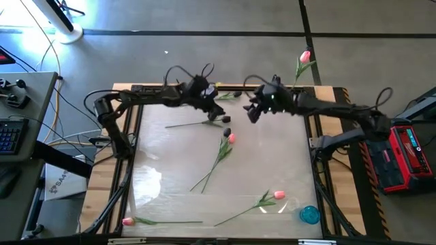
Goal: Sort flowers into vase by color
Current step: Put the top center black flower into the purple vase
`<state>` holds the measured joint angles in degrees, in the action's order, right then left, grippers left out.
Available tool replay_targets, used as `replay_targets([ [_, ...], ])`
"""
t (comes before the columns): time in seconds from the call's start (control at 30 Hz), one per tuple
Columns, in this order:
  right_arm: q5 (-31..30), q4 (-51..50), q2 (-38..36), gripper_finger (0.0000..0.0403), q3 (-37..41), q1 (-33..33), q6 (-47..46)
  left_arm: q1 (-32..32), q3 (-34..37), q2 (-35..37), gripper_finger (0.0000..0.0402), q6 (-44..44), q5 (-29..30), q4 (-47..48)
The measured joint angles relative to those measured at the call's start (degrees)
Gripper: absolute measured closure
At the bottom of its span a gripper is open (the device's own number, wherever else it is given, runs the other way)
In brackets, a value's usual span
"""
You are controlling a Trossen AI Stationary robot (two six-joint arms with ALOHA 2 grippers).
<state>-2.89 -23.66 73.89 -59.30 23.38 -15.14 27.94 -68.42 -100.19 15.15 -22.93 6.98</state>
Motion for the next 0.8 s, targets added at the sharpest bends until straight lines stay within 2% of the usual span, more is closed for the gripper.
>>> replay_targets([
  [0.23,13.4,-18.2,-0.1,0.0192,-12.7,3.7,4.9,0.0,-11.0,0.9,0.0271,0.2,8.1,10.6],
  [0.4,12.2,-25.9,-0.2,0.0192,-17.1,2.8,3.4,1.5,-14.8,0.9,0.0271,3.1,8.2,12.0],
  [0.47,10.3,-25.9,-0.6,0.0192,-19.0,1.6,1.5,2.8,-16.8,0.8,0.0271,3.8,7.1,13.9],
  [0.53,5.6,-26.0,-0.9,0.0192,-21.5,0.5,-1.7,4.2,-19.1,0.9,0.0271,2.4,6.1,16.9],
  [0.67,-5.0,-26.0,-0.9,0.0192,-27.3,-1.5,-6.9,7.1,-22.9,0.9,0.0271,-4.1,5.2,24.7],
  [0.8,-10.4,-29.1,-0.9,0.0192,-32.6,-3.0,-10.7,9.3,-22.7,0.7,0.0271,-10.7,4.8,26.9],
])
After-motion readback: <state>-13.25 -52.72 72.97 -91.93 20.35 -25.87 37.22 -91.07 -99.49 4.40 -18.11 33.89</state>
